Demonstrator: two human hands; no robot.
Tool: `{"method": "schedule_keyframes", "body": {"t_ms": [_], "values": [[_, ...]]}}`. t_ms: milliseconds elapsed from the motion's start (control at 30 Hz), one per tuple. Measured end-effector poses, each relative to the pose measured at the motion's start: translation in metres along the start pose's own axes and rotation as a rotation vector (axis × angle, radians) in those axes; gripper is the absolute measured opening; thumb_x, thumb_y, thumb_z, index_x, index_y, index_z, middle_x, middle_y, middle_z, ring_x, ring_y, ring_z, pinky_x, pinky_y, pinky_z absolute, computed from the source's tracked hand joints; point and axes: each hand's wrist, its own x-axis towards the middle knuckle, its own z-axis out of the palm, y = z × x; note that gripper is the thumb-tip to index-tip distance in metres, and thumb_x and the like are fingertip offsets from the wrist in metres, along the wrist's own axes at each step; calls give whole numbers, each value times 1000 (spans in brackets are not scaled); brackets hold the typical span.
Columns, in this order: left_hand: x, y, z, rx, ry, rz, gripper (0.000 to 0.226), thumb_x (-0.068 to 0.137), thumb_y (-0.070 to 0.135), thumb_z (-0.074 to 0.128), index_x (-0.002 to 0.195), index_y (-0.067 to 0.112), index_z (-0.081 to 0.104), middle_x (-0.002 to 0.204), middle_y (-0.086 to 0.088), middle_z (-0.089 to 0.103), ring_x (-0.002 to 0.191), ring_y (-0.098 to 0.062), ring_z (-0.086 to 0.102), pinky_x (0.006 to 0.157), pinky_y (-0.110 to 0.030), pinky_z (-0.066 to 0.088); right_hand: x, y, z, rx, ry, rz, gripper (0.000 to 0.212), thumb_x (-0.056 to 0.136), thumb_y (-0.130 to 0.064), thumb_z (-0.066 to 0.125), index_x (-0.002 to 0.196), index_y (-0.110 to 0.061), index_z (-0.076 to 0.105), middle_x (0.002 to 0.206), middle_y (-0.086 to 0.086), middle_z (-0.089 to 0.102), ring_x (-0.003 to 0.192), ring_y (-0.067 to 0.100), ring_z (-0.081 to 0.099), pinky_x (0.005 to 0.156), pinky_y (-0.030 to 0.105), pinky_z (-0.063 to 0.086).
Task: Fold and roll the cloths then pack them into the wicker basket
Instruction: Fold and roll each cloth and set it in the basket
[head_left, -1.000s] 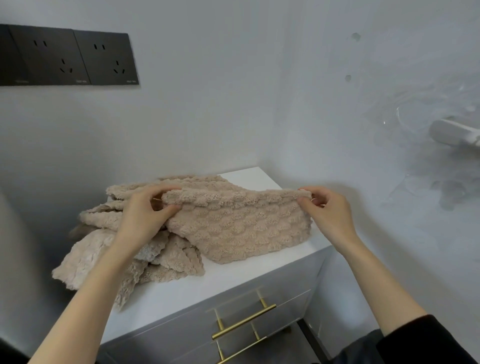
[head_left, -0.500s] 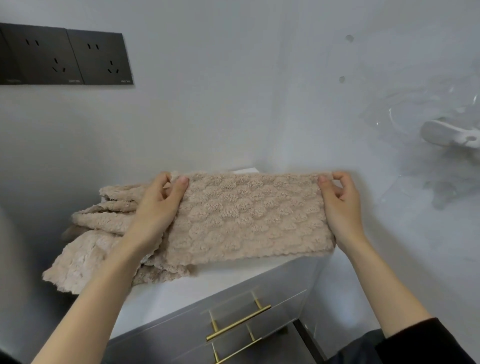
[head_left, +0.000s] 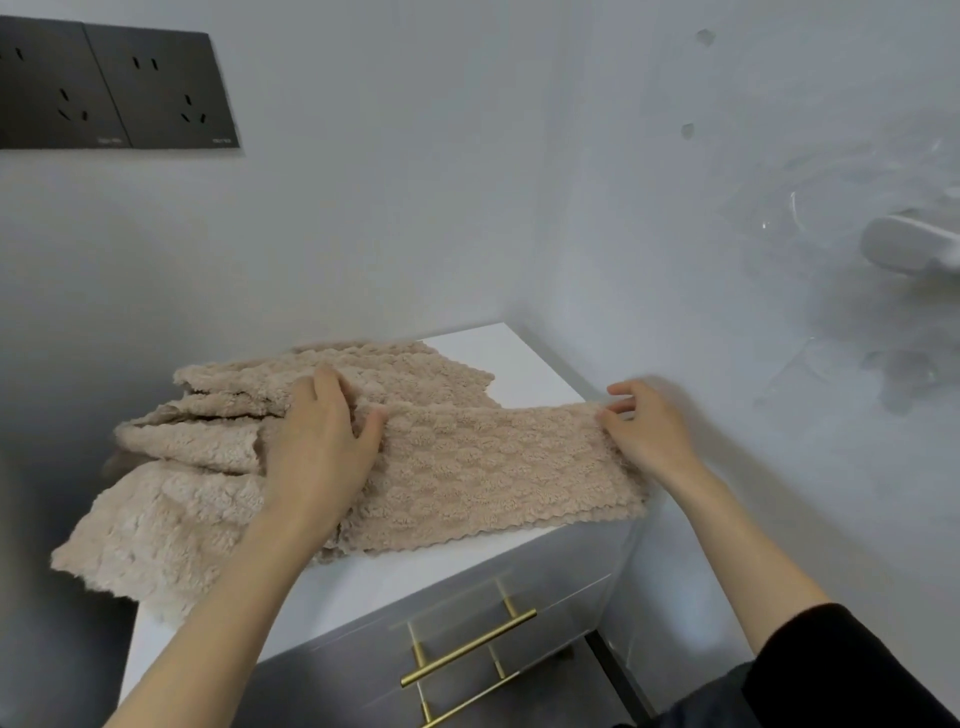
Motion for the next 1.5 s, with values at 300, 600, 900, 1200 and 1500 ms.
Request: {"method": "schedule_keyframes", "body": {"t_ms": [300, 600, 900, 1200, 1500], "values": [[-9, 0, -6, 133, -228, -64, 35, 94, 46, 49, 77, 15, 48, 67, 1, 54, 62, -17, 52, 52, -30, 41, -16, 6, -8, -323, -83, 22, 45, 93, -31, 54, 55, -14, 39, 56, 8, 47, 56, 26, 47, 53, 33, 31], [2, -3, 3, -227, -137, -103, 31, 99, 35, 43, 74, 17, 40, 58, -1, 50, 52, -15, 45, 47, -29, 28, -19, -2, -7, -124, -6, -74, 24, 98, -30, 46, 82, -12, 42, 70, -1, 47, 65, 17, 44, 57, 33, 32], [3, -8, 14, -186, -84, -11, 24, 100, 27, 42, 83, 11, 39, 56, -4, 50, 46, -18, 43, 43, -31, 27, -29, 0, -7, -191, 24, -153, 21, 99, -28, 44, 88, -11, 38, 66, 1, 48, 62, 21, 46, 54, 35, 30], [-7, 0, 3, 219, -90, 27, 40, 98, 35, 46, 124, 6, 38, 91, -6, 57, 59, -21, 48, 42, -29, 30, -34, 8, -4, -417, -32, -72, 26, 98, -32, 45, 98, -7, 41, 83, 11, 58, 81, 32, 59, 63, 36, 42], [-6, 10, 18, 327, -172, 285, 41, 97, 40, 45, 132, 19, 52, 132, 1, 51, 126, -22, 41, 109, -45, 18, -18, 1, -1, -341, -247, 190, 47, 86, -47, 60, 61, -20, 31, 80, 7, 41, 79, 23, 40, 53, 29, 25]]}}
